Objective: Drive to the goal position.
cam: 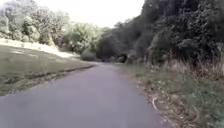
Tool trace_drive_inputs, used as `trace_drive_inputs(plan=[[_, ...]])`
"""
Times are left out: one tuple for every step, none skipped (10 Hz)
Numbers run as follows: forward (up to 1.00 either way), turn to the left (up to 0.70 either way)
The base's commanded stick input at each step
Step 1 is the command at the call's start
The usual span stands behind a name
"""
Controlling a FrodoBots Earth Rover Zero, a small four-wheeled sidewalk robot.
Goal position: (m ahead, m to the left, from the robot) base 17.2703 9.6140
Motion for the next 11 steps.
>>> trace_drive_inputs(plan=[[1.0, 0.0], [1.0, 0.0], [1.0, 0.0], [1.0, 0.0], [1.0, 0.0], [1.0, 0.0], [1.0, 0.0], [1.0, 0.0], [1.0, 0.0], [1.0, 0.0], [1.0, 0.0]])
